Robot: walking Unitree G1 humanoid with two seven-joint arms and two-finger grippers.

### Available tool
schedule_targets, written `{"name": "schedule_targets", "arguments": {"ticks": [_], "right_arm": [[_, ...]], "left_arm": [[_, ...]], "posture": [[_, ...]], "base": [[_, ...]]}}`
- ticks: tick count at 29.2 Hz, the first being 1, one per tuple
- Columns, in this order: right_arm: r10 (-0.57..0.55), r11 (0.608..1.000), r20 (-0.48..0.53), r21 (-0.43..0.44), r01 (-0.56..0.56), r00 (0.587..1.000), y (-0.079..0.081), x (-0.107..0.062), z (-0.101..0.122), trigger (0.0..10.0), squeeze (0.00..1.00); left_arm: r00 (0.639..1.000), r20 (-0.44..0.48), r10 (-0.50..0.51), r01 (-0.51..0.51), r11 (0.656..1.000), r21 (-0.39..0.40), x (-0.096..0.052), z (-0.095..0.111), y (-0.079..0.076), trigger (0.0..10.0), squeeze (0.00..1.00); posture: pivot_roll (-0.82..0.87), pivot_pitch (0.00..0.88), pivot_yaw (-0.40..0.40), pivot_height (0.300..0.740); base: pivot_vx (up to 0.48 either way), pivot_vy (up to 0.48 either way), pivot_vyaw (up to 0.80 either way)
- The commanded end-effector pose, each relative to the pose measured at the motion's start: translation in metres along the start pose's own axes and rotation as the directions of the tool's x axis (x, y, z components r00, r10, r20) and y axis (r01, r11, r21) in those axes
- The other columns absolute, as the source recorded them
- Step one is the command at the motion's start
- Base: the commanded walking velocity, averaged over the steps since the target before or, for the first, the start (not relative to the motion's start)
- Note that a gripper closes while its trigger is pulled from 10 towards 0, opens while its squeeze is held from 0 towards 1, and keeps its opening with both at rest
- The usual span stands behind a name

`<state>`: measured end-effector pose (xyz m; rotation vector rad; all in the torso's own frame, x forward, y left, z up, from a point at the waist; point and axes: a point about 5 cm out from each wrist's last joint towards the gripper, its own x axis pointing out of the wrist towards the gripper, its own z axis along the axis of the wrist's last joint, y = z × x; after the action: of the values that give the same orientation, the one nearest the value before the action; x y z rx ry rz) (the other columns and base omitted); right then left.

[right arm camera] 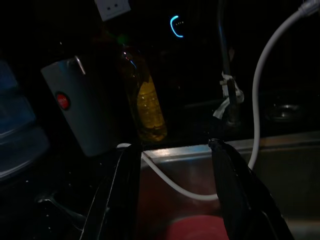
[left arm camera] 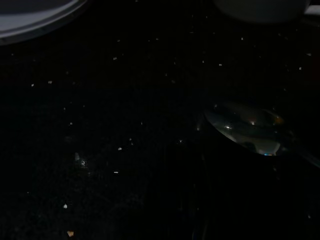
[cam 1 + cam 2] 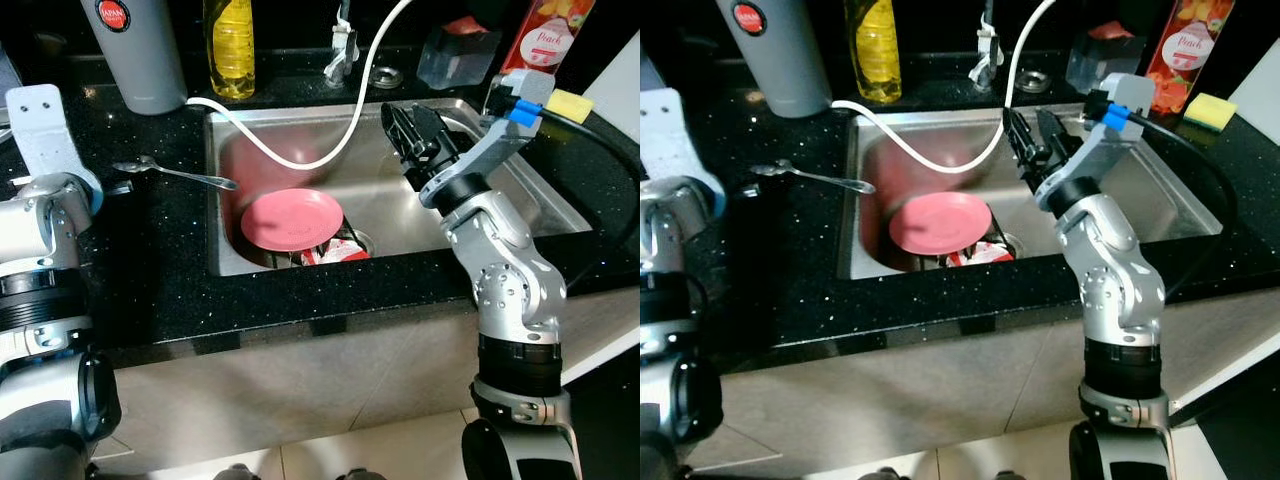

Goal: Kitchen organization

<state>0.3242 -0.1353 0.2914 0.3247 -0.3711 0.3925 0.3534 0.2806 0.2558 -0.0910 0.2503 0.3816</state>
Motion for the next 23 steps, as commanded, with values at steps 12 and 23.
{"name": "schedule_targets", "arguments": {"ticks": [12, 23], "right_arm": [[-0.015, 1.000, 0.000, -0.002, 0.015, 1.000, -0.001, -0.002, -0.003, 10.0, 0.00], [0.066, 0.996, -0.105, -0.058, -0.073, 0.992, 0.002, -0.007, -0.010, 10.0, 0.00]], "left_arm": [[1.000, -0.015, -0.002, 0.002, 0.999, -0.032, 0.020, -0.003, 0.013, 10.0, 0.00], [0.947, -0.063, -0.316, 0.316, 0.949, -0.003, 0.035, -0.008, -0.044, 10.0, 0.00]], "posture": [[0.08, 0.055, 0.016, 0.740], [0.06, 0.063, 0.018, 0.740]], "base": [[0.000, 0.000, 0.00], [0.000, 0.000, 0.00]]}}
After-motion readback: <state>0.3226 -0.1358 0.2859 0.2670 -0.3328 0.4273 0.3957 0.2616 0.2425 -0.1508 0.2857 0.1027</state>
